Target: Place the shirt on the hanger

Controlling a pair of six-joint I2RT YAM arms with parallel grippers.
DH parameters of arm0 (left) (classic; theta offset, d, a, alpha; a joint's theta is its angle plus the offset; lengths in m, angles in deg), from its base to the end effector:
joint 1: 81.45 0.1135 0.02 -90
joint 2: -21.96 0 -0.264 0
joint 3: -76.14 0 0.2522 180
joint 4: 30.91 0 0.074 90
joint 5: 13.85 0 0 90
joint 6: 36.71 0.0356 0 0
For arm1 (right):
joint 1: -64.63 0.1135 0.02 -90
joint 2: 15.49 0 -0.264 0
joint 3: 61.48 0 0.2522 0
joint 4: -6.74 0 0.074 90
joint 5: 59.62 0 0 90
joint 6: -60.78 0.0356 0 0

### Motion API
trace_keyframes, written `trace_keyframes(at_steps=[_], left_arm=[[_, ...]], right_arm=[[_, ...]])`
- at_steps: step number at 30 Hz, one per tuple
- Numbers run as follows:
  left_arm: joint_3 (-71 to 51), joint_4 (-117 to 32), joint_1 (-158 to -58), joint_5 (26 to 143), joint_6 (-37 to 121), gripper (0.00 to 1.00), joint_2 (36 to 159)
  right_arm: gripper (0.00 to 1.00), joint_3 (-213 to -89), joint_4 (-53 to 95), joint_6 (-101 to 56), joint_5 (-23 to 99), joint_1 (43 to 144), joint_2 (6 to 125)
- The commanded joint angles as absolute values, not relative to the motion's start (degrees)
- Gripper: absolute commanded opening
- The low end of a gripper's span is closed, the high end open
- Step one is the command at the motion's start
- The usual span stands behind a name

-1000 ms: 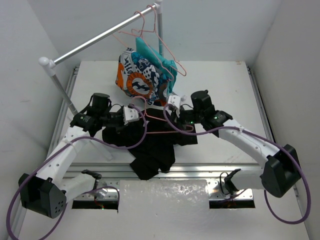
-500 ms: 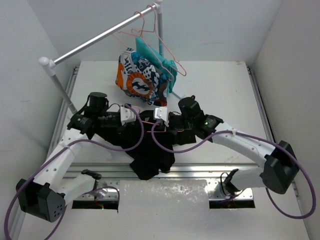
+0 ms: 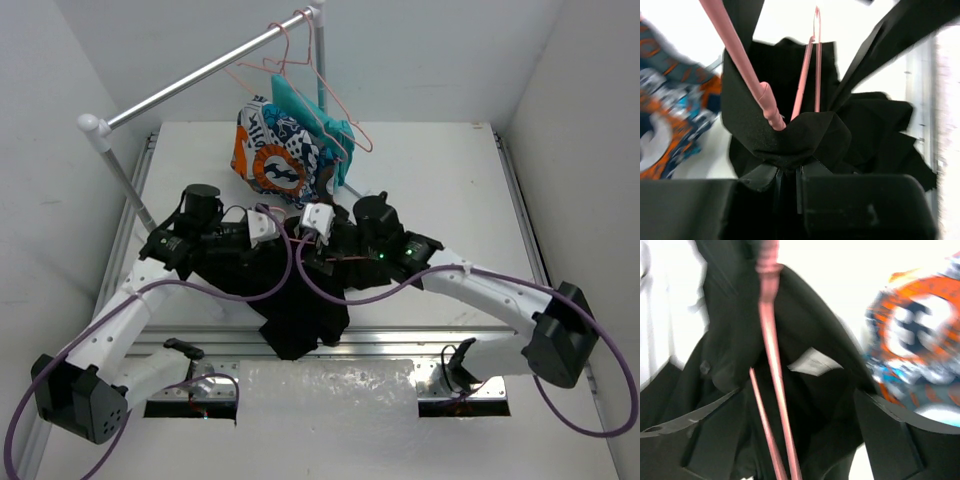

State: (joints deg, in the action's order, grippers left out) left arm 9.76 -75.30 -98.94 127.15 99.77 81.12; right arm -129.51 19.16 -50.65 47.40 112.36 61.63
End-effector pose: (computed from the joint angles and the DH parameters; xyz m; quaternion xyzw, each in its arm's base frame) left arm 0.1936 -0.0900 0.3136 0.5906 0.5842 -0.2728 0.4853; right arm 0.2013 0.2369 0.2914 -0.5326 0.6258 0.2457 0.5141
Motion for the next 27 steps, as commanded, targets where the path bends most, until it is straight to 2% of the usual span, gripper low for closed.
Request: trace_keyframes(at_steps=[1,4,6,8,10,12,14,17,20,24,27], left_arm=[[10.5,-66.6,-99.0,118.5,92.4,0.0,78.0],[10.6,-64.9,-99.0,116.6,89.8,0.0,77.7],[10.3,-64.8,-99.0,117.0,88.3,0.0,77.6],[10.1,-63.5,-99.0,116.9,86.4,0.0,77.5],[9.6,-62.4,-99.0,116.5,84.4,0.0,77.4],[9.0,-61.4,-99.1,115.1,82.1,0.0,77.3],[8.4,-59.8,-99.0,113.9,79.8,0.0,77.3],[8.1,-59.2,-99.0,113.9,79.3,0.0,77.4],[8.0,-58.9,-99.0,114.7,79.0,0.0,77.8],[8.1,-58.6,-99.0,114.8,78.9,0.0,77.8],[7.8,-58.6,-99.1,114.8,78.8,0.0,77.9]], right_arm=[[0.9,-126.7,8.0,-38.0,35.6,110.2,55.6],[0.96,-119.9,4.0,-22.4,37.0,103.2,47.0],[0.97,-115.5,1.5,-13.1,40.3,96.9,39.8],[0.97,-108.9,-1.7,-9.7,40.2,94.9,35.8],[0.94,-104.5,-2.1,-6.5,38.6,93.3,32.2],[0.82,-102.8,-1.2,-3.0,38.3,91.3,31.5],[0.69,-100.5,-1.8,-0.6,41.5,89.5,32.7],[0.64,-97.8,-8.0,3.0,49.8,88.4,38.5],[0.68,-96.3,-16.6,5.8,54.4,88.4,45.9],[0.77,-96.2,-28.1,7.9,58.3,88.7,54.5],[0.77,-98.9,-27.4,8.7,58.7,89.4,59.5]])
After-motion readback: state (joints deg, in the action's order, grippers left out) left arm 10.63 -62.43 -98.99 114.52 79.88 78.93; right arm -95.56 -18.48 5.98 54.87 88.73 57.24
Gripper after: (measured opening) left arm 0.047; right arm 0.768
